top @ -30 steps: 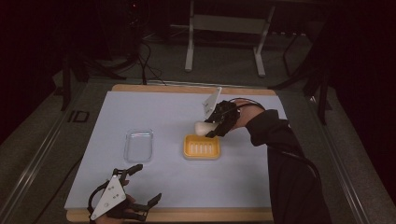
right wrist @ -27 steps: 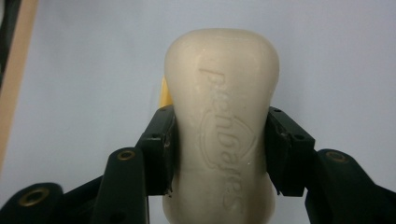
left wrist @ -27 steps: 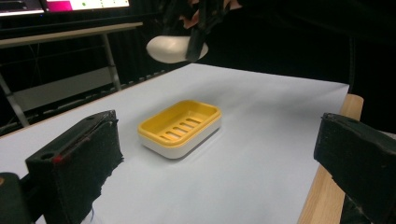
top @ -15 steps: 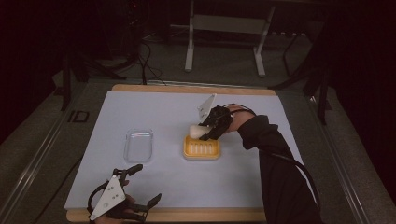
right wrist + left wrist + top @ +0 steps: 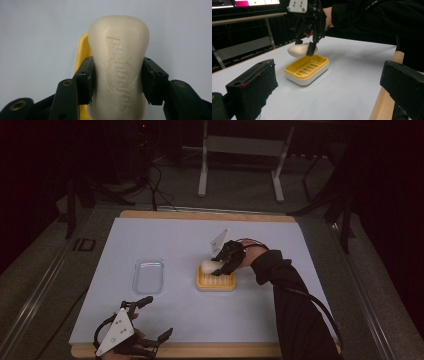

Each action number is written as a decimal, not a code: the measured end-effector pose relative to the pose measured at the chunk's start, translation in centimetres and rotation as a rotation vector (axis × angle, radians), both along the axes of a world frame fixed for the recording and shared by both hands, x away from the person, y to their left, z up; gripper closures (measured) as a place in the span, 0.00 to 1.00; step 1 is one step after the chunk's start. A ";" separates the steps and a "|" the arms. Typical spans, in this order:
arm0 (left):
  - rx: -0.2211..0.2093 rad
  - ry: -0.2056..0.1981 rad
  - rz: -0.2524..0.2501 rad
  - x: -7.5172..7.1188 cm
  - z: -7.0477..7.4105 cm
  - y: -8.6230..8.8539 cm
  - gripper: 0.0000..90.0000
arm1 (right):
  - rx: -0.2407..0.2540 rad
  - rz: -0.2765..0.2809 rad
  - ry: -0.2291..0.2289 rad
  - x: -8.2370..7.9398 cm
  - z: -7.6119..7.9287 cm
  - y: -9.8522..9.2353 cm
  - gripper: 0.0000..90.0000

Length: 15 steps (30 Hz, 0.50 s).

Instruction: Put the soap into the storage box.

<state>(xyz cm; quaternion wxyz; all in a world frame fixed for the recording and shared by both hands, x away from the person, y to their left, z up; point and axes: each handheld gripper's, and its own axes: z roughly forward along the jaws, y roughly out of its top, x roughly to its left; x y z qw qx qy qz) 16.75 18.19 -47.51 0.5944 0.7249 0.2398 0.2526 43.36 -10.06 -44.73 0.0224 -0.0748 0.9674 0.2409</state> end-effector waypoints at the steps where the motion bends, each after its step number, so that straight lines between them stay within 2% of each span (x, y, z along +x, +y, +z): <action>1: 0.000 0.000 0.000 0.0 0.0 0.0 0.01 | -0.005 -0.003 0.011 -0.1 -0.3 -0.1 0.55; 8: 0.000 0.001 0.000 0.0 0.0 -0.1 0.01 | -0.063 -0.010 0.026 0.0 -2.5 -0.1 0.55; 15: 0.001 0.000 -0.002 0.0 0.0 -0.1 0.01 | -0.067 -0.036 0.035 0.2 -3.4 -0.4 0.55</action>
